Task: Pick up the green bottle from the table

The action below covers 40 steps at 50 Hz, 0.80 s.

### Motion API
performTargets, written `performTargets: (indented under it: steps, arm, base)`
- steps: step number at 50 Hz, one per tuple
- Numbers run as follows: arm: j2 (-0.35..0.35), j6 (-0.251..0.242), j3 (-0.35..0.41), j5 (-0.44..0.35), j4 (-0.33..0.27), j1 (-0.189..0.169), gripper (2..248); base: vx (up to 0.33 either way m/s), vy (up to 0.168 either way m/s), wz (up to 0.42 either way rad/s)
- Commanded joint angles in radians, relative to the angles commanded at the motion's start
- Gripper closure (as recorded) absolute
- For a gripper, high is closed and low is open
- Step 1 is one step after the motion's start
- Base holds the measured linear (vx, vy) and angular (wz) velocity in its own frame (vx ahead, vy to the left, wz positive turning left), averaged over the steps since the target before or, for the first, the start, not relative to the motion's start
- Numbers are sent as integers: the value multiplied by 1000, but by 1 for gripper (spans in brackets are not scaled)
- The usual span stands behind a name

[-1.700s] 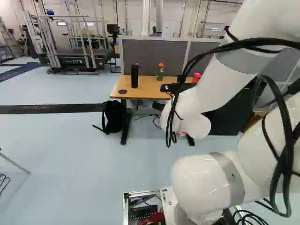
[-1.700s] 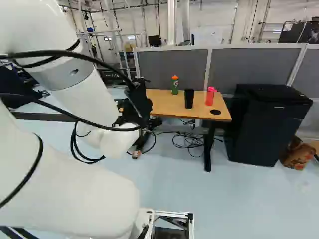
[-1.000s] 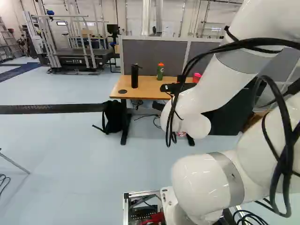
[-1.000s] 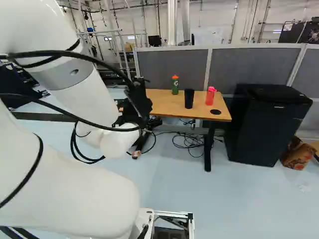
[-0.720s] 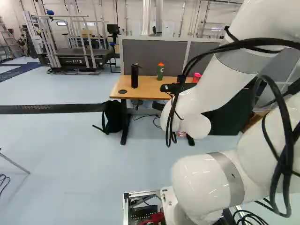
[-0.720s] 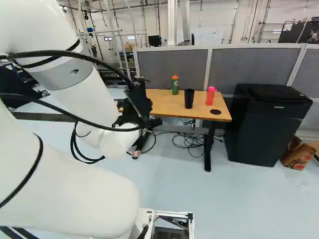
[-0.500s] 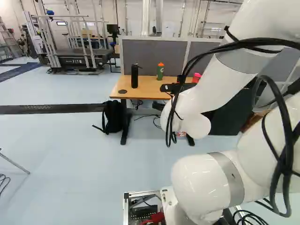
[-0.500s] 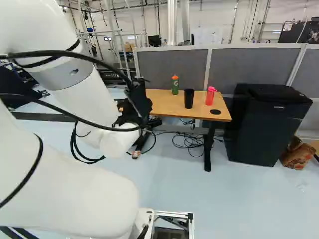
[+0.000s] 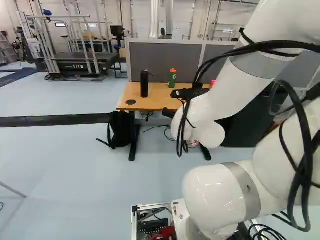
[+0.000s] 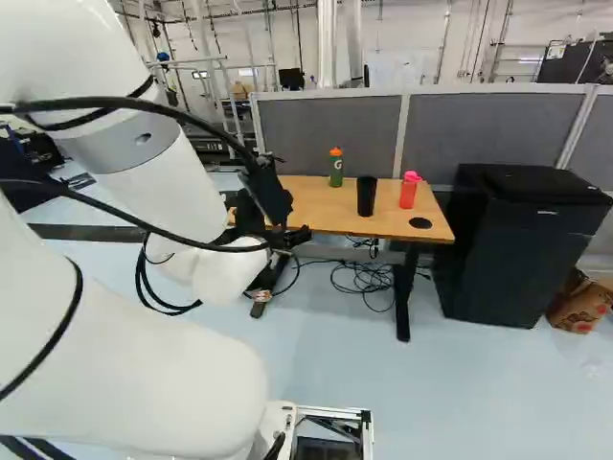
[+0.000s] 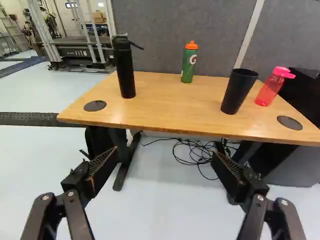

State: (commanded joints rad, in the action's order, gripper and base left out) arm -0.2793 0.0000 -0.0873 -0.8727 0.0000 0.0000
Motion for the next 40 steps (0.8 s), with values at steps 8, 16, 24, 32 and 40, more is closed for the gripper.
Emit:
performTargets:
  steps: [8,16,24,32,40]
  arm:
    - [0,0,0,0,0,0,3]
    - [0,0,0,0,0,0,3]
    - [0,0,0,0,0,0,3]
    - [0,0,0,0,0,0,3]
    - [0,0,0,0,0,0,3]
  base:
    - [208,115,-147]
    - [205,104,-206]
    - [203,104,-207]
    - [202,99,-210]
    - [199,64,-212]
